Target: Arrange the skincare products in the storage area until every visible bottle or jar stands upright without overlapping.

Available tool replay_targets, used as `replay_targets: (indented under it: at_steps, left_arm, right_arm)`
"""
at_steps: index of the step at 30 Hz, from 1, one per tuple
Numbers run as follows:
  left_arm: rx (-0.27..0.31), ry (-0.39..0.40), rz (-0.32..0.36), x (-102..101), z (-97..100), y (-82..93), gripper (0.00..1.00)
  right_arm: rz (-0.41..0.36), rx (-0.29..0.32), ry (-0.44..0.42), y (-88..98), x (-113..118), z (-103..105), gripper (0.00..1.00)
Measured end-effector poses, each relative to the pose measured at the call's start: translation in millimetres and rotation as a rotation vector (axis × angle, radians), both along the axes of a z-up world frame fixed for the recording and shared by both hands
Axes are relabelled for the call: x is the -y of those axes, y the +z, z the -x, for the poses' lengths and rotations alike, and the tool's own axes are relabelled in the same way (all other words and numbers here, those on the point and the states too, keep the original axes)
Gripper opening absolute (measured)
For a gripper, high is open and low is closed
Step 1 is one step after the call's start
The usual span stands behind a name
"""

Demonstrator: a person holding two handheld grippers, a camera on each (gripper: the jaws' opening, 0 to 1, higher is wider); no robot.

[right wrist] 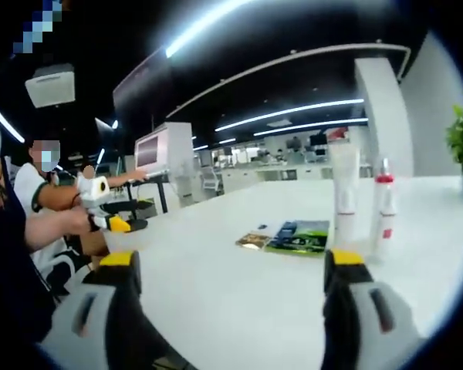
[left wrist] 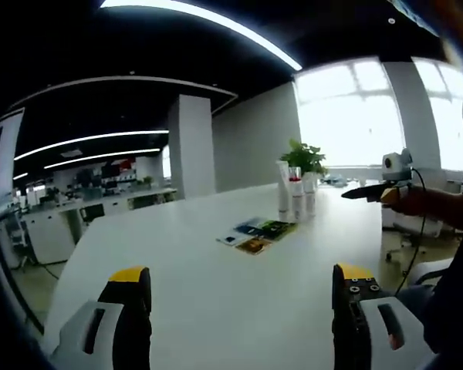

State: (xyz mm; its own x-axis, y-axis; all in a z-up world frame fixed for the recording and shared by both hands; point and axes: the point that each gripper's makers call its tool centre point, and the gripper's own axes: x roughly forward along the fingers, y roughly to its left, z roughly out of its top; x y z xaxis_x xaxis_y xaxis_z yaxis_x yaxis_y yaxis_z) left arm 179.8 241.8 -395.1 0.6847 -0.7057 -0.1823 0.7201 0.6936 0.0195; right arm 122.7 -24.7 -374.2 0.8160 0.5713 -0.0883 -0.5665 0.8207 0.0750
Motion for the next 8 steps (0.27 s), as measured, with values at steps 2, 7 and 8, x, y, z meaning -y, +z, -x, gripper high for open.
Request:
replay_targets:
  at_steps: [2,7,8]
  left_arm:
    - [0.0,-0.001,-0.008,0.3,-0.3,-0.1,1.0]
    - [0.002,-0.002,-0.032,1.4,0.2,-1.3,1.0]
    - [-0.002,-0.005,-0.035,1.5,0.8,-1.9,1.0]
  right_arm:
    - [-0.003,0.001,0.0,0.1,-0.3,-1.3,0.99]
    - [-0.013,-0.002,0.007,0.2,-2.5,-3.6,0.98]
    - [-0.014,-0.005,0.01,-0.2,-3.3,-3.8,0.98]
